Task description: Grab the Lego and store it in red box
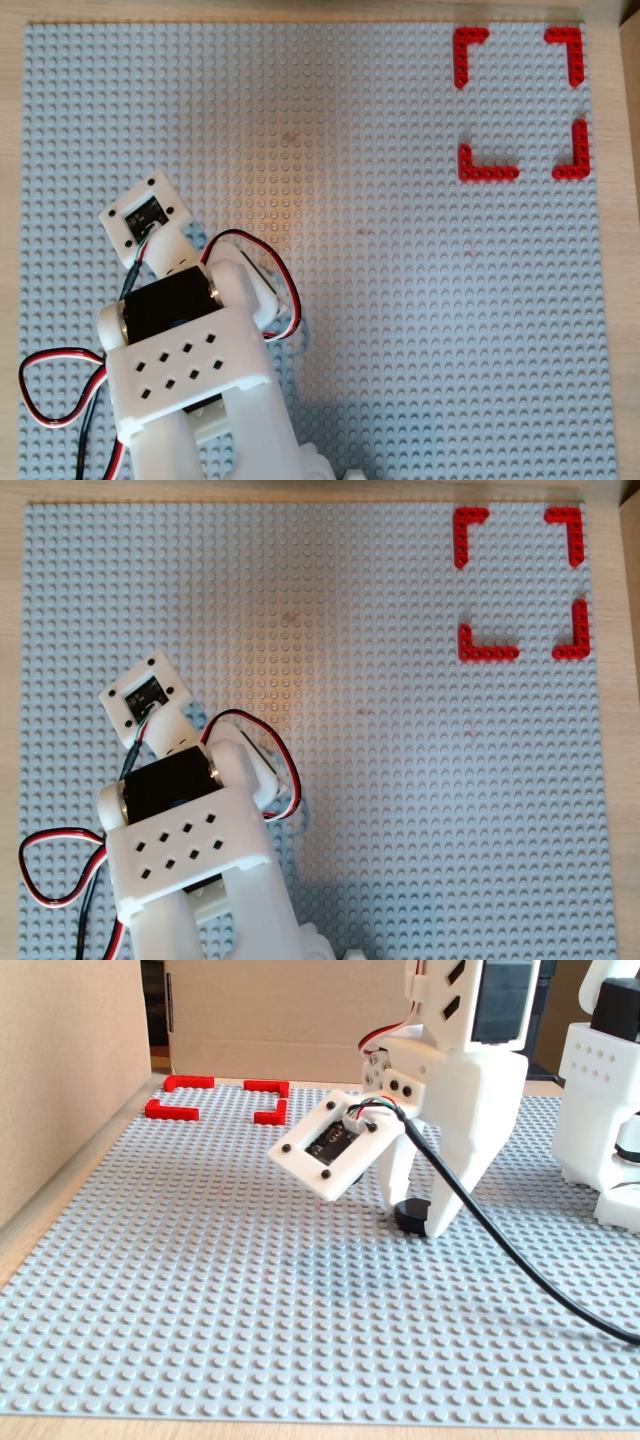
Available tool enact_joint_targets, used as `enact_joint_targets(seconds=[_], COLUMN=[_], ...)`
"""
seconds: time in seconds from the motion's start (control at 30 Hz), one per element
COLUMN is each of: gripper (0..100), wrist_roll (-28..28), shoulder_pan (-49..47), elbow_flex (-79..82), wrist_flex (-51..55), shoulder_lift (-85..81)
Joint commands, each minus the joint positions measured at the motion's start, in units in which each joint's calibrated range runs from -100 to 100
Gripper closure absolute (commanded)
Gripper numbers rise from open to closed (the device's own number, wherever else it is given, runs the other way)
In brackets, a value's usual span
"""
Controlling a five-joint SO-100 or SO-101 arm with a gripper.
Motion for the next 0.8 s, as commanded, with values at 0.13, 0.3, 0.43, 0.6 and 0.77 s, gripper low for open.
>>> enact_joint_targets(seconds=[0.13, 0.3, 0.43, 0.6, 0.77], gripper=[91, 91, 91, 91, 91], wrist_roll=[0.34, 0.19, -0.33, -0.91, -0.7], shoulder_pan=[0.1, 0.1, 0.1, 2.41, 11.19], elbow_flex=[-2.16, -9.07, -14.34, -18.98, -25.25], wrist_flex=[1.12, 6.91, 10.33, 13.22, 16.56], shoulder_lift=[-0.29, -0.38, -0.55, -6.82, -16.14])
